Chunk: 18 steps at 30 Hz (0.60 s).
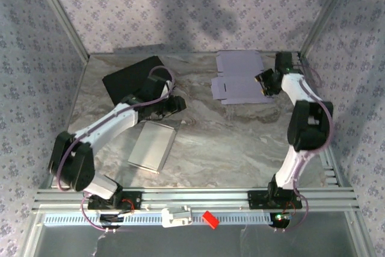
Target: Fold the paper box
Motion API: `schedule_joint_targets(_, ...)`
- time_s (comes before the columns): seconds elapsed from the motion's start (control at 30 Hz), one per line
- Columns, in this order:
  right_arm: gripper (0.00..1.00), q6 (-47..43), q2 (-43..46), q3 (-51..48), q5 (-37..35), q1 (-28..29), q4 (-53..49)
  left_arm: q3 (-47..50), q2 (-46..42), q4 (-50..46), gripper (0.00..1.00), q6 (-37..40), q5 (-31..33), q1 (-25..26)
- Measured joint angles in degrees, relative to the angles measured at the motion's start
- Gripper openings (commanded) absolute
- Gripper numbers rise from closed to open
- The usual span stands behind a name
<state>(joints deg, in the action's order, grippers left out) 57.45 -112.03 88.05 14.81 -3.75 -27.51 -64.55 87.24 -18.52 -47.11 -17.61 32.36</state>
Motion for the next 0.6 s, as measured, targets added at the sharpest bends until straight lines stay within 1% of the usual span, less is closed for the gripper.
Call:
schedule_joint_targets(0.07,0.47,0.17,-6.54,6.12,0.44,0.72,0.31,-2.45,3.15,0.79,0.41,0.0,-0.04,0.02)
schedule_joint_targets(0.17,0.47,1.33,-12.22,10.27,0.11,2.62,-2.58,-5.35,6.1,1.2,0.41,-0.07,-0.17,0.02)
schedule_joint_targets(0.27,0.48,2.69,-14.95,11.26,-0.04,4.55,-6.82,-7.21,7.5,1.46,0.41,-0.92,-0.2,0.02)
schedule_joint_targets(0.37,0.48,3.26,-15.34,11.15,-0.15,6.51,-10.69,-8.15,8.07,1.22,0.41,-2.03,0.07,0.02)
schedule_joint_targets(0.47,0.48,4.07,-13.03,7.58,-0.68,8.46,-11.41,-8.15,8.15,0.96,0.41,-3.37,0.42,0.09)
schedule_joint_targets(0.6,0.48,7.56,-4.59,-5.68,-0.28,11.43,-9.25,-7.8,8.13,1.03,0.42,-5.11,0.44,0.42)
